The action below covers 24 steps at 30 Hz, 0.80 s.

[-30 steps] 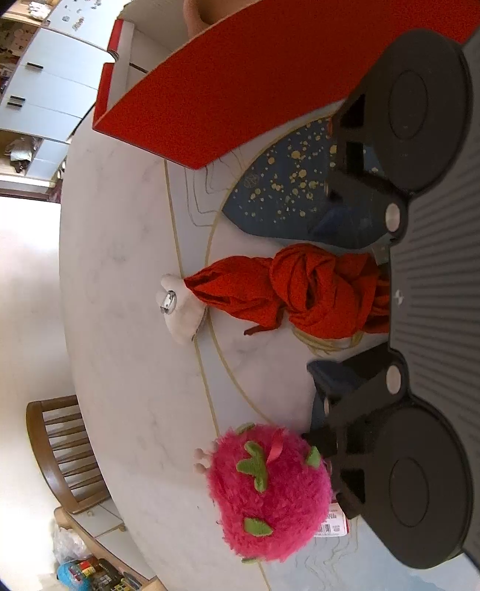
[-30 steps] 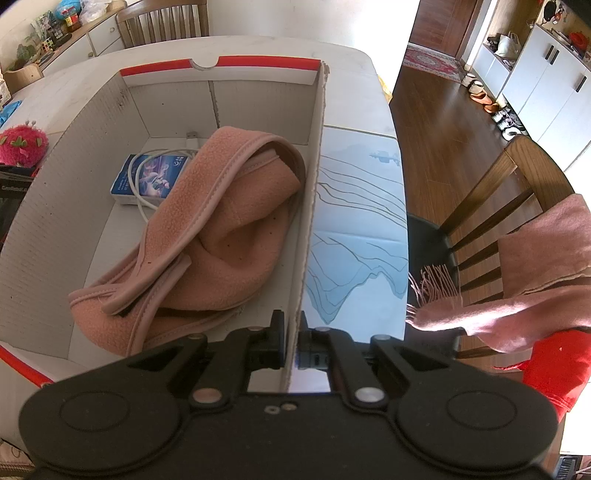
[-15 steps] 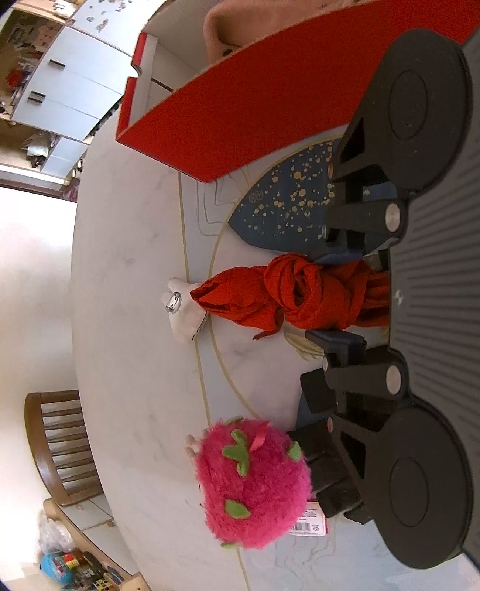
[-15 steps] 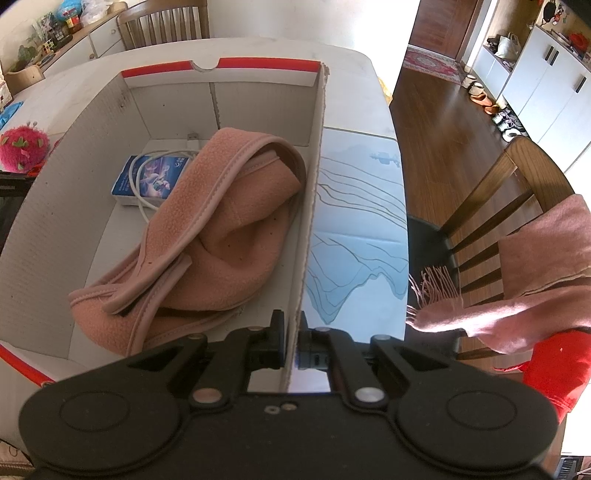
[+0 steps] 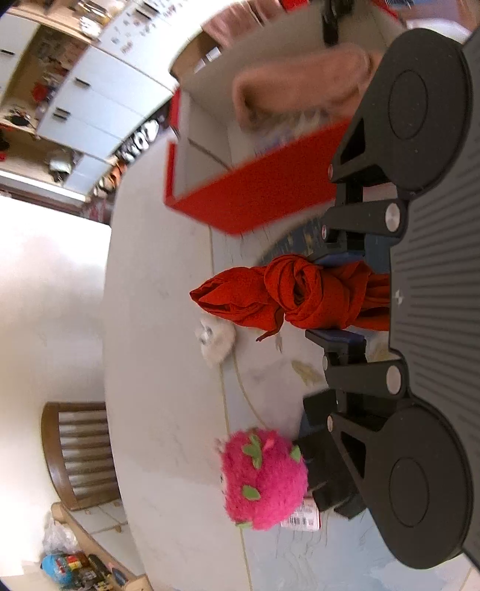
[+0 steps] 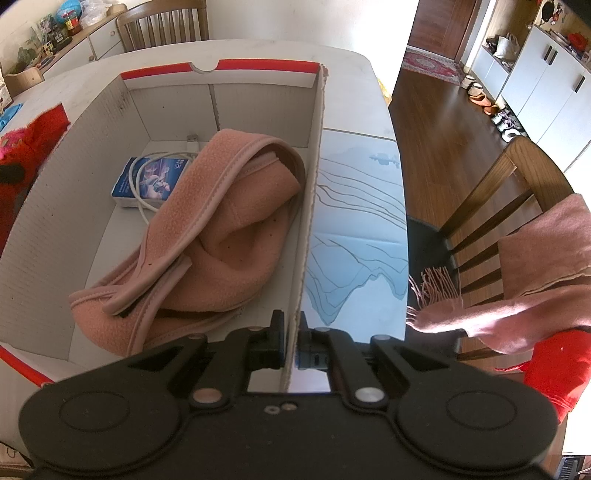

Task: Organize objects
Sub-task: 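Lift the red cloth and carry it over the box with the left gripper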

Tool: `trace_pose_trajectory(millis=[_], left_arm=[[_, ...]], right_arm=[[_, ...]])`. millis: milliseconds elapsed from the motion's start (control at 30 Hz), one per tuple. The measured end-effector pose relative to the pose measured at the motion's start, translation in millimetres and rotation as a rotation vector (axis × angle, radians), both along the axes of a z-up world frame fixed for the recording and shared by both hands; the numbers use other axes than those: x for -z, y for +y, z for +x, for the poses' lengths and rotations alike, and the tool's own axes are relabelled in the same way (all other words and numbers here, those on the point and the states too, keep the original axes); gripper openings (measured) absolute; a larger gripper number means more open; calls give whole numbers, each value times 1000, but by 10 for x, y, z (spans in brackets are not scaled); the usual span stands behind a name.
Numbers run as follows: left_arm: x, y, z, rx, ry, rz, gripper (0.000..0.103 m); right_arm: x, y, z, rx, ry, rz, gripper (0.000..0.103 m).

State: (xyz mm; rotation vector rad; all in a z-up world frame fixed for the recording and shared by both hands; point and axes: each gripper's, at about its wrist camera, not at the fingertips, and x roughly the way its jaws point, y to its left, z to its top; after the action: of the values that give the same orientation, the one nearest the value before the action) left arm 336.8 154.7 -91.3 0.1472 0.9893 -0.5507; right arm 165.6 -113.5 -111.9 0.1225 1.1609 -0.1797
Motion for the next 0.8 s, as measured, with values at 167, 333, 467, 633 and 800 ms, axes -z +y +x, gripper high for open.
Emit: trace_pose_trajectory(millis=[167, 333, 467, 633, 800], left_arm=[[-302, -147, -157, 45, -6, -76, 32], [-557, -369, -298, 112, -16, -137, 32], [-676, -584, -404, 162, -25, -163, 32], [-724, -900, -482, 221, -36, -157, 32], [-633, -1168, -526, 262, -42, -125, 32]], right_arm=[[2, -1, -1, 1, -1, 1, 4], [-1, 2, -1, 2, -2, 3, 4], [-2, 2, -1, 2, -2, 3, 4], [-2, 2, 0, 2, -3, 4, 4], [-2, 5, 3, 5, -5, 7, 4]])
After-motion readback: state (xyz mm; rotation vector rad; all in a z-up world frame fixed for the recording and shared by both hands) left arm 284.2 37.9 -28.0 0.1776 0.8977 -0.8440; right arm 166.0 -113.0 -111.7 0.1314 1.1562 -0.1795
